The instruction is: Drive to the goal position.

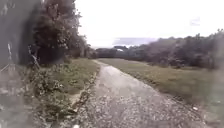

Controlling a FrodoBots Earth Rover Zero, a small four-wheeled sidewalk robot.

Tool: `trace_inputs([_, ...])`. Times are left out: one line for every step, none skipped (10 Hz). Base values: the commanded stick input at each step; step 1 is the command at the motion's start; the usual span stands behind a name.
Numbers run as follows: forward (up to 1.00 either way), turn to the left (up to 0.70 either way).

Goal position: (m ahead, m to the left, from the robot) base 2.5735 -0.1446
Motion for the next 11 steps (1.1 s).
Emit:
trace_inputs([1.0,0.0])
trace_inputs([1.0,0.0])
trace_inputs([1.0,0.0])
trace_inputs([1.0,0.0])
trace_inputs([1.0,0.0])
trace_inputs([1.0,0.0])
trace_inputs([1.0,0.0])
trace_inputs([1.0,0.0])
trace_inputs([1.0,0.0])
trace_inputs([1.0,0.0])
trace_inputs([1.0,0.0])
